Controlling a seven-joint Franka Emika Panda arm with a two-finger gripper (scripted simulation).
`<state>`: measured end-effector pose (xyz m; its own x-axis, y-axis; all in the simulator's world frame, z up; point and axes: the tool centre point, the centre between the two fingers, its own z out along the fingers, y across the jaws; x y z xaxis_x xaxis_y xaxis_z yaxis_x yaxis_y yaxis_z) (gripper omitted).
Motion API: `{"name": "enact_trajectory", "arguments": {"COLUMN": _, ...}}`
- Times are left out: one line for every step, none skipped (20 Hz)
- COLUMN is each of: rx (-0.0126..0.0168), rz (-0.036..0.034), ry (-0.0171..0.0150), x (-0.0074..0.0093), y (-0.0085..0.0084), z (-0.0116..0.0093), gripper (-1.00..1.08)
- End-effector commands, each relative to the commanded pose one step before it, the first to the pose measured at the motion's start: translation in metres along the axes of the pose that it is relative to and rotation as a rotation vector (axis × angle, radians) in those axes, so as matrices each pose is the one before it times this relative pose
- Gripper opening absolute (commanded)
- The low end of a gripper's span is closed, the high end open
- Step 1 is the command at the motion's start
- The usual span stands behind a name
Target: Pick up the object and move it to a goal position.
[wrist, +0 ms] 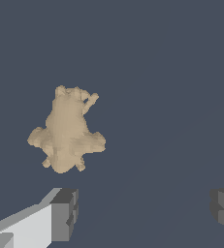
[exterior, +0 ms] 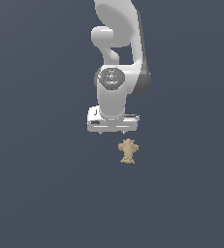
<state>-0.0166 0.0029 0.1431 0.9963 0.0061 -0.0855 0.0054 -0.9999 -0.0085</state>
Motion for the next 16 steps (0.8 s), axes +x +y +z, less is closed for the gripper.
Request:
{"name": "enact_trajectory", "arguments": {"rx": 0.0, "rz": 0.0, "ry": 0.0, "x": 0.0, "y": 0.00001, "z": 0.0, "gripper": 1.08}}
{"name": "enact_trajectory", "arguments": {"rx": 0.0, "rz": 0.0, "ry": 0.0, "x": -0.00012, "y": 0.00047, "z": 0.00011, "gripper": 1.08}}
{"name": "enact_trajectory", "arguments": {"rx": -0.00025, "rz": -0.00022, "ry": -0.00115, "x": -0.00011, "y": 0.00117, "z": 0.00099, "gripper": 1.08}}
{"name": "enact_trajectory", "arguments": {"rx": -0.00031, "rz": -0.00018, "ry": -0.00165, "x": -0.00024, "y": 0.00199, "z": 0.00148, "gripper": 1.08}}
{"name": "enact_trajectory", "arguments": {"rx": -0.00035, "rz": 0.00008, "ry": -0.00215, "x": -0.00034, "y": 0.00269, "z": 0.00196, "gripper": 1.08}}
{"name": "enact_trajectory", "arguments": {"rx": -0.0002, "rz": 0.00053, "ry": -0.00174, "x": -0.00034, "y": 0.00238, "z": 0.00163, "gripper": 1.08}}
{"name": "enact_trajectory", "arguments": {"rx": -0.00005, "rz": 0.00087, "ry": -0.00107, "x": -0.00026, "y": 0.00165, "z": 0.00106, "gripper": 1.08}}
{"name": "enact_trajectory", "arguments": {"rx": 0.00006, "rz": 0.00107, "ry": -0.00052, "x": -0.00013, "y": 0.00087, "z": 0.00053, "gripper": 1.08}}
{"name": "enact_trajectory", "arguments": {"rx": 0.0001, "rz": 0.00067, "ry": 0.00012, "x": 0.0, "y": 0.00008, "z": -0.00008, "gripper": 1.08}}
{"name": "enact_trajectory", "arguments": {"rx": -0.00016, "rz": -0.00137, "ry": 0.00013, "x": 0.00009, "y": -0.00057, "z": -0.0002, "gripper": 1.08}}
{"name": "enact_trajectory", "arguments": {"rx": -0.00037, "rz": -0.00264, "ry": -0.0002, "x": 0.00009, "y": -0.00037, "z": 0.00001, "gripper": 1.08}}
{"name": "enact_trajectory", "arguments": {"rx": -0.00063, "rz": -0.00429, "ry": -0.0005, "x": 0.00011, "y": -0.00036, "z": 0.00019, "gripper": 1.08}}
{"name": "enact_trajectory", "arguments": {"rx": -0.00091, "rz": -0.00618, "ry": -0.00077, "x": 0.00015, "y": -0.00048, "z": 0.00032, "gripper": 1.08}}
{"name": "enact_trajectory", "arguments": {"rx": -0.0012, "rz": -0.0082, "ry": -0.00099, "x": 0.00021, "y": -0.00067, "z": 0.00038, "gripper": 1.08}}
{"name": "enact_trajectory", "arguments": {"rx": -0.00148, "rz": -0.01023, "ry": -0.00118, "x": 0.00028, "y": -0.0009, "z": 0.00042, "gripper": 1.08}}
{"name": "enact_trajectory", "arguments": {"rx": -0.00176, "rz": -0.01219, "ry": -0.00139, "x": 0.00035, "y": -0.00111, "z": 0.00048, "gripper": 1.08}}
